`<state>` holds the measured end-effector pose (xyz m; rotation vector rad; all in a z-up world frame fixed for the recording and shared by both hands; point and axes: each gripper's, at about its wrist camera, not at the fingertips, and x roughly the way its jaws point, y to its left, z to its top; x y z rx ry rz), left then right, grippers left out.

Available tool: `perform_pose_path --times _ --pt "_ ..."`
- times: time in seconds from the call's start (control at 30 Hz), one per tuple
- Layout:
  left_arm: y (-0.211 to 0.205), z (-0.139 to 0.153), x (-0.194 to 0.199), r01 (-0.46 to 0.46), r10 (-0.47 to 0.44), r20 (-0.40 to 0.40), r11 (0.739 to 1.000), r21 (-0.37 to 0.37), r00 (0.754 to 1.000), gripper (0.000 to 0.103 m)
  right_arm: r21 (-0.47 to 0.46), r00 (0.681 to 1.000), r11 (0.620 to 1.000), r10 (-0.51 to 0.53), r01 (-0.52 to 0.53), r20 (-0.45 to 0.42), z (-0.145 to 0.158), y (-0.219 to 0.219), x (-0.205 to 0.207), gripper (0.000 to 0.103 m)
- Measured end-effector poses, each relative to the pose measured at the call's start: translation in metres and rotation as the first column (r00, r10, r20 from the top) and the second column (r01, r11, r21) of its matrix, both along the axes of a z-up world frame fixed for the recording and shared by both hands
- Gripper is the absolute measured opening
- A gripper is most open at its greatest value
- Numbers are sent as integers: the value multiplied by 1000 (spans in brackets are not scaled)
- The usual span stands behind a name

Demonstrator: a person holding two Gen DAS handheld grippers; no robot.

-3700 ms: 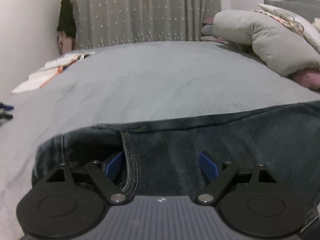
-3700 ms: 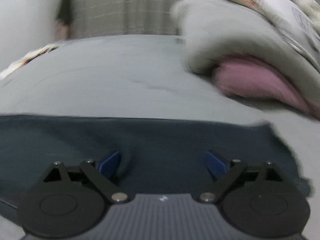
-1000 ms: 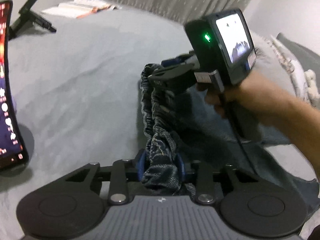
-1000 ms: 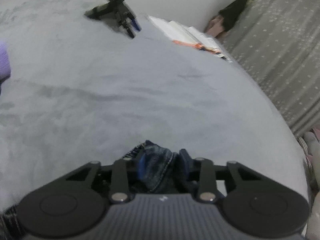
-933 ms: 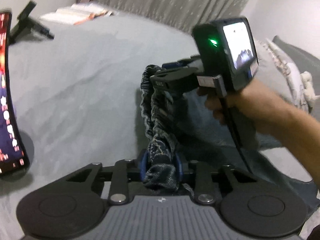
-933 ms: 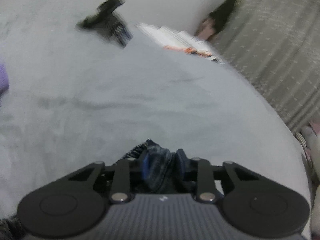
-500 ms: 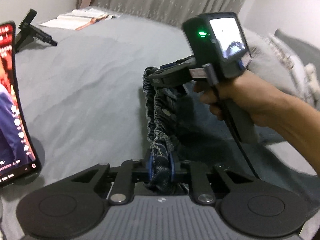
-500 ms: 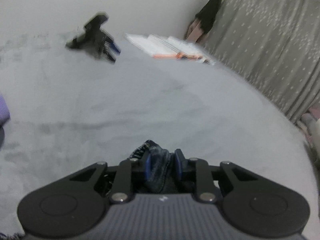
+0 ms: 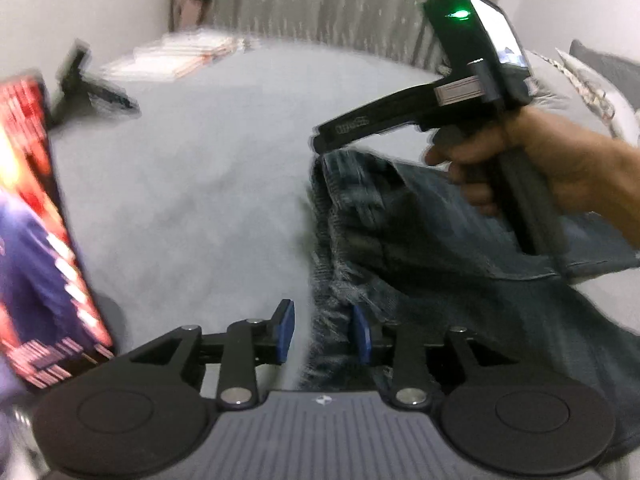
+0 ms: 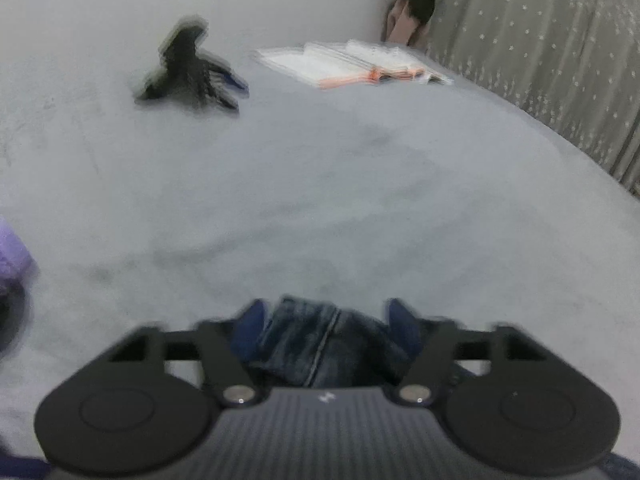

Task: Fold clothes
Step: 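Grasp the waistband with the right gripper beside the left gripper, then open both grippers and lay the jeans flat on the bed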

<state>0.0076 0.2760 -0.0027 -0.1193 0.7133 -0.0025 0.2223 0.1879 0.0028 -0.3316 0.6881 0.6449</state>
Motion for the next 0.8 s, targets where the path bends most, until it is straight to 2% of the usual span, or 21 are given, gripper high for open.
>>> perform_pose_path --times 0.03,0.07,0.1,0.17,0.27,0.47,0.53,0.63,0.8 --pt "0 3 -3 -6 6 21 1000 -1 1000 32 41 1000 999 -11 11 -5 7 -9 -1 73" --pt "1 5 -5 -1 2 45 1000 -22 999 32 84 1000 996 -23 24 -10 15 -19 -3 60" --pt "1 8 -8 11 -8 65 999 -47 998 32 108 999 993 -34 36 -18 16 -26 -4 53" --pt "1 9 -10 52 -44 88 994 -96 995 32 136 999 990 -46 50 -29 16 -36 -6 24" --pt "-7 4 -7 135 -122 93 978 -159 988 32 127 998 990 -55 59 -39 0 -40 -10 22" --pt "-15 -25 11 138 -143 -58 987 -79 988 31 116 994 991 -62 72 -90 -37 -19 1 19" --pt "-16 -29 12 147 -152 -72 986 -75 986 32 77 993 994 -68 75 -93 -49 -7 4 19" --pt "-15 -29 16 146 -154 -86 985 -89 984 32 98 992 991 -87 96 -86 -62 -2 10 20" --pt "-14 -23 22 145 -158 -108 983 -116 982 32 125 990 986 -96 108 -102 -53 -8 9 19"
